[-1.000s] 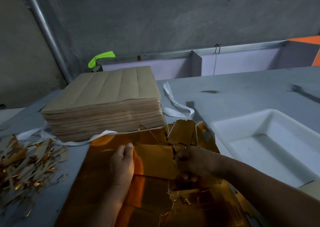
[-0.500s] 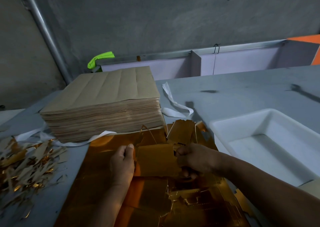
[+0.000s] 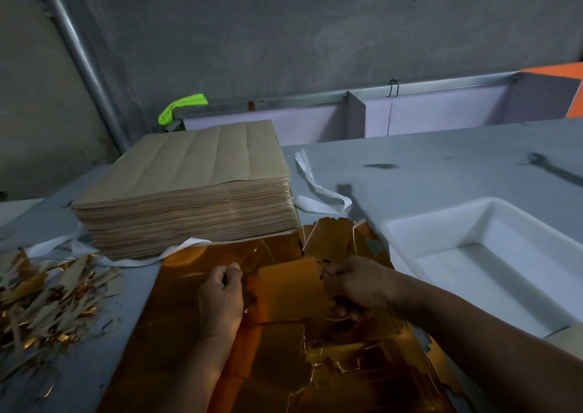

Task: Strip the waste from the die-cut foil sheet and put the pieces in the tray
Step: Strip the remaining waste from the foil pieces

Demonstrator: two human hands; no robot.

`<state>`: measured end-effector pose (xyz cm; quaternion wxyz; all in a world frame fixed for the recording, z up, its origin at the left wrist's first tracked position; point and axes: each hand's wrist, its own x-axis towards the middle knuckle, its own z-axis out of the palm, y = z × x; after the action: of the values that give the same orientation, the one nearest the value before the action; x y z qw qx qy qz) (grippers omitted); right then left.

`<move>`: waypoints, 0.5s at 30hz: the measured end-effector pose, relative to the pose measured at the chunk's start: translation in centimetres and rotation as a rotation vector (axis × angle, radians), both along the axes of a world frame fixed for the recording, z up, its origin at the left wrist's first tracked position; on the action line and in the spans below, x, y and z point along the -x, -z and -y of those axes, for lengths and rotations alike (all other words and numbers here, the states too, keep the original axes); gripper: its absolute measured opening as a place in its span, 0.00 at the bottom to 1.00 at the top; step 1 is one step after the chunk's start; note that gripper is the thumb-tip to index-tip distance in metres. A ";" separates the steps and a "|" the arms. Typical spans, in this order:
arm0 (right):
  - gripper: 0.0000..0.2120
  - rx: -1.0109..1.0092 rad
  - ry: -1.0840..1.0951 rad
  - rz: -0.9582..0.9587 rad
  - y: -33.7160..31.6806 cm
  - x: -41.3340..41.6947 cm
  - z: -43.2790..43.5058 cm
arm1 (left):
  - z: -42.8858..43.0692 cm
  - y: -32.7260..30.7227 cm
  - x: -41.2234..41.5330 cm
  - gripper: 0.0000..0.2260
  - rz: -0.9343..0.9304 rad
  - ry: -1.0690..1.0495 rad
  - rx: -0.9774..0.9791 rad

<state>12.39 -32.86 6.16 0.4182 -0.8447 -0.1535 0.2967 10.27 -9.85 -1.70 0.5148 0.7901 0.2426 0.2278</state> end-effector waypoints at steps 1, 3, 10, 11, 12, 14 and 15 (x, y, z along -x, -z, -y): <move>0.09 0.001 0.006 0.005 0.0 0.0 0.0 | 0.0 0.0 0.0 0.11 0.000 -0.002 -0.006; 0.09 0.000 0.016 0.013 0.0 0.0 0.0 | 0.0 0.0 0.0 0.11 0.002 -0.005 -0.013; 0.10 -0.152 0.114 0.014 -0.1 -0.3 0.4 | -0.2 0.1 0.0 0.12 0.011 -0.004 0.006; 0.11 -0.177 0.131 0.016 -0.1 -0.4 0.4 | -0.1 0.2 -0.1 0.12 0.014 -0.003 0.009; 0.11 -0.198 0.146 0.018 -0.2 -0.4 0.5 | -0.1 0.2 -0.1 0.12 0.020 -0.004 0.010; 0.12 -0.232 0.164 0.027 -0.2 -0.5 0.5 | -0.1 0.1 -0.1 0.12 0.030 -0.009 0.010; 0.12 -0.245 0.175 0.030 -0.2 -0.5 0.6 | -0.1 0.1 -0.1 0.11 0.034 -0.012 0.010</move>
<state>12.90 -33.41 6.39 0.5403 -0.8017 -0.1205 0.2256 10.40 -9.78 -1.80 0.5213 0.7822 0.2396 0.2431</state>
